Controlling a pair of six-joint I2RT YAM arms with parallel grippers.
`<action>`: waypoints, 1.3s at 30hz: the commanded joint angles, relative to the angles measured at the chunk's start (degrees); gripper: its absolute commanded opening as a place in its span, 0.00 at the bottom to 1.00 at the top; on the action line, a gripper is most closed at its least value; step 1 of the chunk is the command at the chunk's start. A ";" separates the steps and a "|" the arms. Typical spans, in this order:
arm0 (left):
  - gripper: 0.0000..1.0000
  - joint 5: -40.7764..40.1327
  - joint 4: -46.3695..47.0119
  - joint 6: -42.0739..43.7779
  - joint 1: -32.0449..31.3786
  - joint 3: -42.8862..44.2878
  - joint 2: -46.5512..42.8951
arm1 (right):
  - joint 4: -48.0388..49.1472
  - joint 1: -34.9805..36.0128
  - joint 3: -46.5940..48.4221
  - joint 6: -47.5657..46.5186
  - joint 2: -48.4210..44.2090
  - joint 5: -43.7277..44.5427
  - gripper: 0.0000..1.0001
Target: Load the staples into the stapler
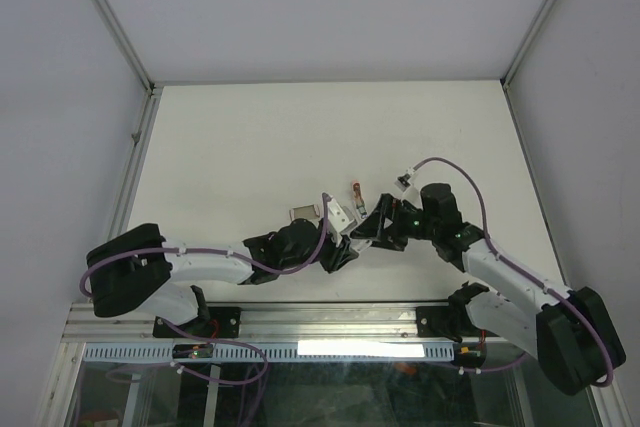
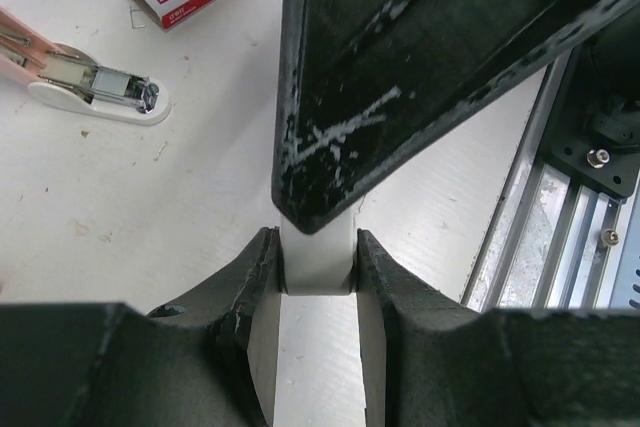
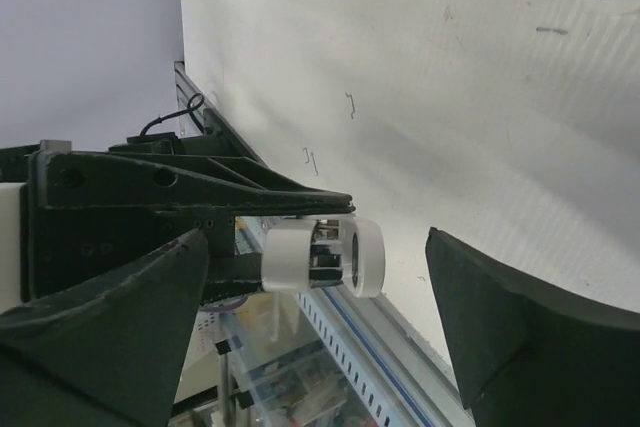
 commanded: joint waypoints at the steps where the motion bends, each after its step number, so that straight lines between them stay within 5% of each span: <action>1: 0.00 -1.69 0.43 -2.55 -0.36 2.09 -3.48 | -5.98 -0.14 6.38 -6.33 -4.25 5.24 0.97; 9: 0.00 -15.85 -14.95 -9.81 1.74 6.48 -5.31 | -17.74 -0.45 11.98 -12.14 -9.50 21.59 0.98; 12: 0.00 -17.06 -25.95 -15.11 10.74 11.08 -4.36 | -20.01 -0.38 12.95 -14.13 -11.42 26.08 0.98; 17: 0.00 -13.21 -31.13 -17.82 29.08 14.95 -2.70 | -21.24 -0.41 13.56 -16.04 -12.64 27.76 0.98; 25: 0.00 -15.60 -34.59 -13.65 42.91 25.43 9.13 | -20.17 -0.45 12.30 -16.55 -12.60 26.98 0.97; 36: 0.00 -14.61 -35.11 -13.32 45.51 25.90 15.63 | -19.73 -0.44 11.17 -16.68 -12.43 27.29 0.96; 39: 0.13 -14.35 -35.12 -13.56 45.60 25.31 15.80 | -19.46 -0.44 11.16 -16.68 -12.04 27.10 0.96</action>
